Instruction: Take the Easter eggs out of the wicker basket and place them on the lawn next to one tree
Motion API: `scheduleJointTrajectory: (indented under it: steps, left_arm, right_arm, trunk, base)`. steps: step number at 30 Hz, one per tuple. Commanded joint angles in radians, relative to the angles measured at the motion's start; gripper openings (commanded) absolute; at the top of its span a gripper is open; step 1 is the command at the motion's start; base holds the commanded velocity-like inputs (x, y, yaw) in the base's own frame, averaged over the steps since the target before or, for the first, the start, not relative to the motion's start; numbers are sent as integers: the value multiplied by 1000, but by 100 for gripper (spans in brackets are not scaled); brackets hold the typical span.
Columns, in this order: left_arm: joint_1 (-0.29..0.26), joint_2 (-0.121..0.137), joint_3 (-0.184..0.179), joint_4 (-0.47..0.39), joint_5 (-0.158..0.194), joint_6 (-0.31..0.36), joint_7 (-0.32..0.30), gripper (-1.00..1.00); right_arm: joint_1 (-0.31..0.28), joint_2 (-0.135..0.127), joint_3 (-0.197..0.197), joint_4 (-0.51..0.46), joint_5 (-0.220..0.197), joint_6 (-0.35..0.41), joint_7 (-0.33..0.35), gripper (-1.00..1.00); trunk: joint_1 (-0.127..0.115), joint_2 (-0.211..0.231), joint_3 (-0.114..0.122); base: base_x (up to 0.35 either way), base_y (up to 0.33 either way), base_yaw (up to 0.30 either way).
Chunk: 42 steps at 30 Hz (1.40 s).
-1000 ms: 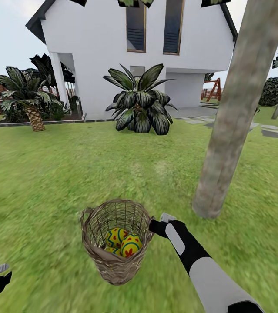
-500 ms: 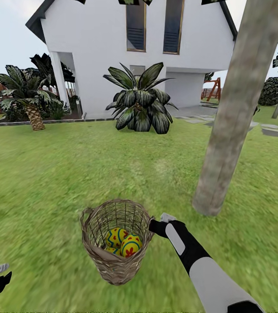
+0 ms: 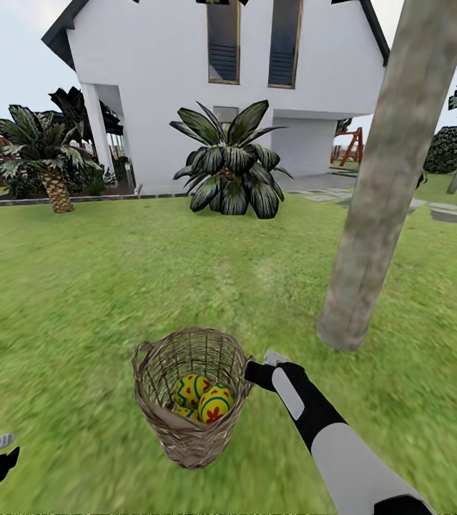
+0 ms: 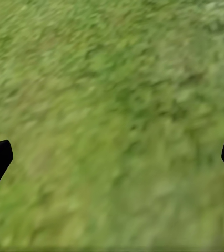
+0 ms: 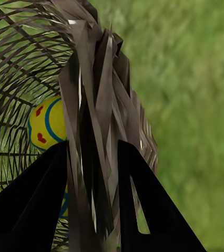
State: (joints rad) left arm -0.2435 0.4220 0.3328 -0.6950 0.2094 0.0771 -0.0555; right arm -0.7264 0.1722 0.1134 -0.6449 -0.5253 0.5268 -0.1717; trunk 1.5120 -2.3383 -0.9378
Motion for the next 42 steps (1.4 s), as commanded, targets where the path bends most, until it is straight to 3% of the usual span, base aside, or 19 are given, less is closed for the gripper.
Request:
scheduleJointTrajectory:
  steps: [1, 23, 32, 38, 42]
  left_arm:
    - [0, 0, 3, -1, 10, 7, -6, 100]
    - [0, -1, 3, -1, 10, 7, -6, 100]
    - [0, -1, 3, -1, 10, 7, -6, 100]
    - [0, 0, 3, -1, 9, 7, -6, 100]
    - [0, -1, 3, -1, 10, 7, -6, 100]
  right_arm:
    - [-1, 0, 3, -2, -18, 1, -9, -100]
    - [-1, 0, 3, -2, -18, 1, -9, -100]
    - [-1, 1, 3, -2, -18, 1, -9, -100]
    - [-1, 1, 3, -2, -18, 1, -9, -100]
    - [-1, 1, 3, -2, -17, 1, -9, -100]
  trunk:
    - [4, -8, -4]
    - [88, -162, -73]
    - [92, -164, -108]
    - [92, -164, -108]
    - [94, -165, -123]
  base:
    - [0, 0, 0]
    - [0, 0, 0]
    - [0, 0, 0]
    - [0, 0, 0]
    - [0, 0, 0]
